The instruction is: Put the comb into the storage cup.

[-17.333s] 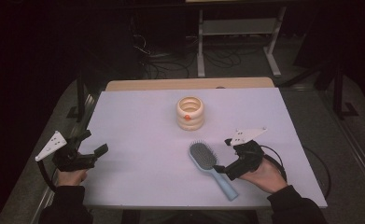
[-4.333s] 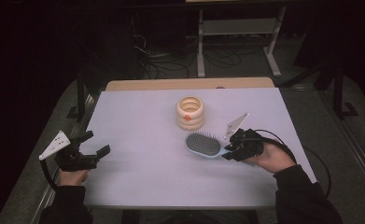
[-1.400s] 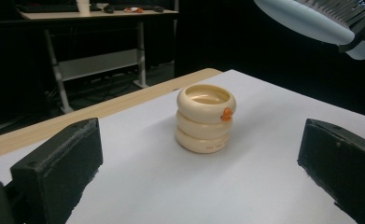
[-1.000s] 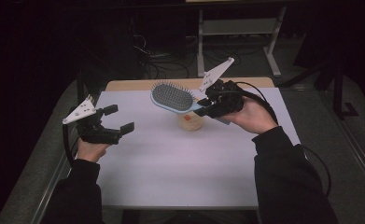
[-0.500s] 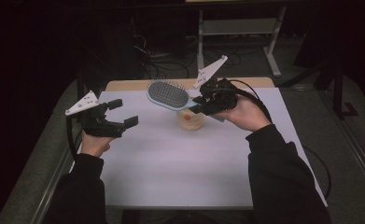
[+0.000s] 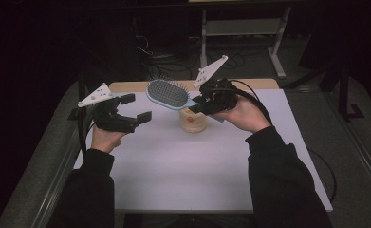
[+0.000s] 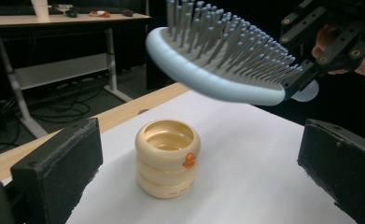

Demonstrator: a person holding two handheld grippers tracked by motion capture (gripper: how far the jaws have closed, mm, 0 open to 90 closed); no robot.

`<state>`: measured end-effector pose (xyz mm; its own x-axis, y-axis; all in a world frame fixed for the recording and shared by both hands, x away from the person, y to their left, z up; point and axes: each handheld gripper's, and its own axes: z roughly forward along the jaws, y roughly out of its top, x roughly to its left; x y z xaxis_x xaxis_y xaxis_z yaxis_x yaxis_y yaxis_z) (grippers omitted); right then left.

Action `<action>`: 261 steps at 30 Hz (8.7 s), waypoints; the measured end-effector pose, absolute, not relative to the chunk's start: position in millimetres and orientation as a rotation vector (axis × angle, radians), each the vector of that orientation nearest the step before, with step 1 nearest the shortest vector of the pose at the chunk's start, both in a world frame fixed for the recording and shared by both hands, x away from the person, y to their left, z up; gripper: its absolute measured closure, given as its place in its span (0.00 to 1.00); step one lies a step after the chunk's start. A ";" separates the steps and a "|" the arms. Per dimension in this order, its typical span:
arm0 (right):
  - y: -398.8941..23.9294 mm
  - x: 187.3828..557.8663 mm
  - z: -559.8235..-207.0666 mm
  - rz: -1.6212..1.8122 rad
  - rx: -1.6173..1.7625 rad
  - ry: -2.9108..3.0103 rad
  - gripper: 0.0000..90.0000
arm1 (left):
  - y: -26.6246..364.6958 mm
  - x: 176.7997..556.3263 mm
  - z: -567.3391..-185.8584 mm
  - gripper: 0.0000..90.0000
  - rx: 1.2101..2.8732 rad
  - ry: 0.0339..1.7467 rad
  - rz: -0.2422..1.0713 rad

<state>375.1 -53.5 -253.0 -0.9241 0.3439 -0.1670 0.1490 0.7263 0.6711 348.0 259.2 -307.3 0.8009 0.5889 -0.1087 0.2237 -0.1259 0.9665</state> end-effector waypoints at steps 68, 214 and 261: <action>-24.2 379.9 -278.5 0.993 0.347 2.622 0.76 | 222.7 376.8 -298.2 0.54 1.477 0.732 0.023; -249.3 302.4 -412.9 1.447 1.018 2.165 0.00 | 166.4 455.6 -295.5 0.59 1.717 0.765 0.345; -250.6 299.0 -418.3 1.449 1.021 2.153 0.00 | 146.6 468.4 -357.3 0.57 1.717 0.880 0.301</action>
<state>299.0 -250.6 -418.3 -0.6790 0.7270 0.1023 0.3684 0.2169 0.9040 468.4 146.6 -357.3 0.6889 0.6866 -0.2324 0.4008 -0.0936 0.9114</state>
